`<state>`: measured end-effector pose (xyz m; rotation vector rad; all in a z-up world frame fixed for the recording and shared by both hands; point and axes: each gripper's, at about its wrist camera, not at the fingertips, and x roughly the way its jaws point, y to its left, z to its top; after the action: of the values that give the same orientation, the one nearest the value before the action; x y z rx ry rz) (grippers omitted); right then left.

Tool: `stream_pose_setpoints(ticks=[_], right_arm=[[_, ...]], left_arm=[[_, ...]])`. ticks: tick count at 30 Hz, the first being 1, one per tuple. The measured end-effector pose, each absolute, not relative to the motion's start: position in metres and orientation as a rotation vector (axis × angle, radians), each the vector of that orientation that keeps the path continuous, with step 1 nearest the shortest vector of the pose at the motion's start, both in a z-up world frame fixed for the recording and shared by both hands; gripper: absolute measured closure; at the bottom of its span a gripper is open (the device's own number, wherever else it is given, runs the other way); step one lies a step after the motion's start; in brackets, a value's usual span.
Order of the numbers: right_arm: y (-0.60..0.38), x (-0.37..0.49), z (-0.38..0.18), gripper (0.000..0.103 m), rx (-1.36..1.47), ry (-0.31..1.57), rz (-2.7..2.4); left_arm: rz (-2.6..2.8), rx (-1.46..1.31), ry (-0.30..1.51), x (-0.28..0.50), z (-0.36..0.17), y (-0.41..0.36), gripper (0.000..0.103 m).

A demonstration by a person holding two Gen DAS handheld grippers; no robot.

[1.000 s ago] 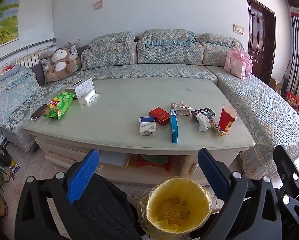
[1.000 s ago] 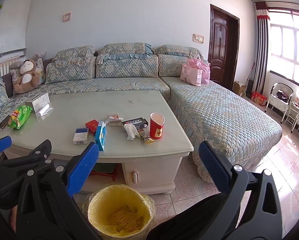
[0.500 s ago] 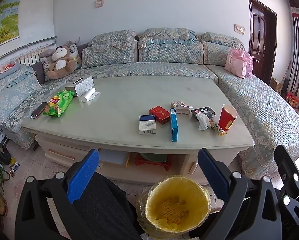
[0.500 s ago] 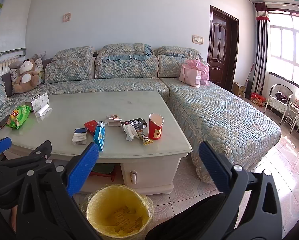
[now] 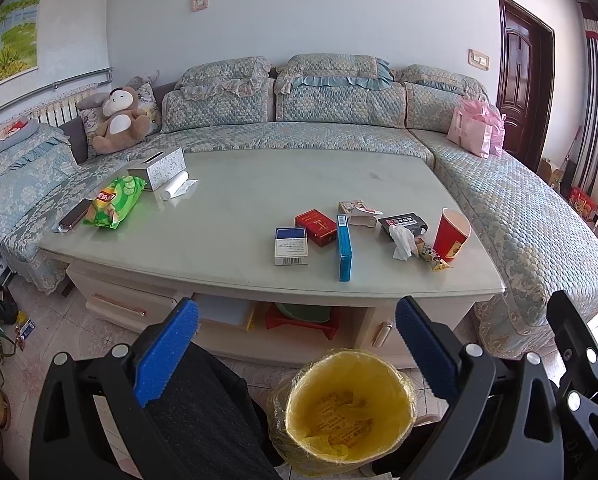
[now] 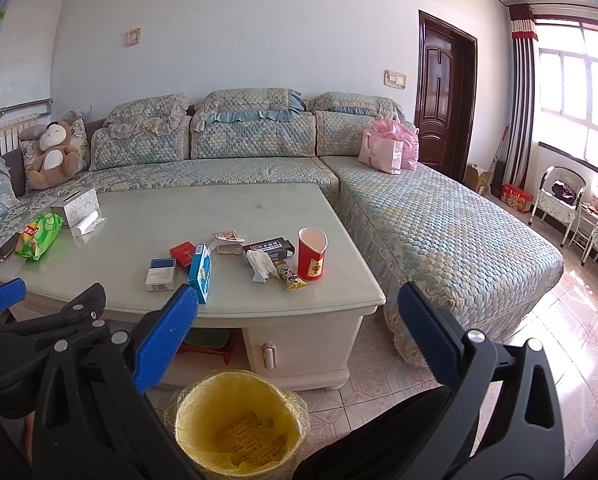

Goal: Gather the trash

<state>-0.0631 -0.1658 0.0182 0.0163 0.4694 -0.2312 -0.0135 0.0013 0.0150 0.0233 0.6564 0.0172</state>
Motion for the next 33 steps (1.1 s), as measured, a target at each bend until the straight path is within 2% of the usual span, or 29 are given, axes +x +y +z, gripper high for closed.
stream_pose_setpoints(ticks=[19, 33], right_arm=[[-0.165, -0.065, 0.017, 0.005, 0.013, 0.465, -0.229], [-0.167, -0.058, 0.014, 0.005, 0.014, 0.485, -0.206]], left_arm=[[0.025, 0.043, 0.656, -0.016, 0.016, -0.001, 0.006], [-0.038, 0.039, 0.730, 0.003, 0.002, 0.004, 0.006]])
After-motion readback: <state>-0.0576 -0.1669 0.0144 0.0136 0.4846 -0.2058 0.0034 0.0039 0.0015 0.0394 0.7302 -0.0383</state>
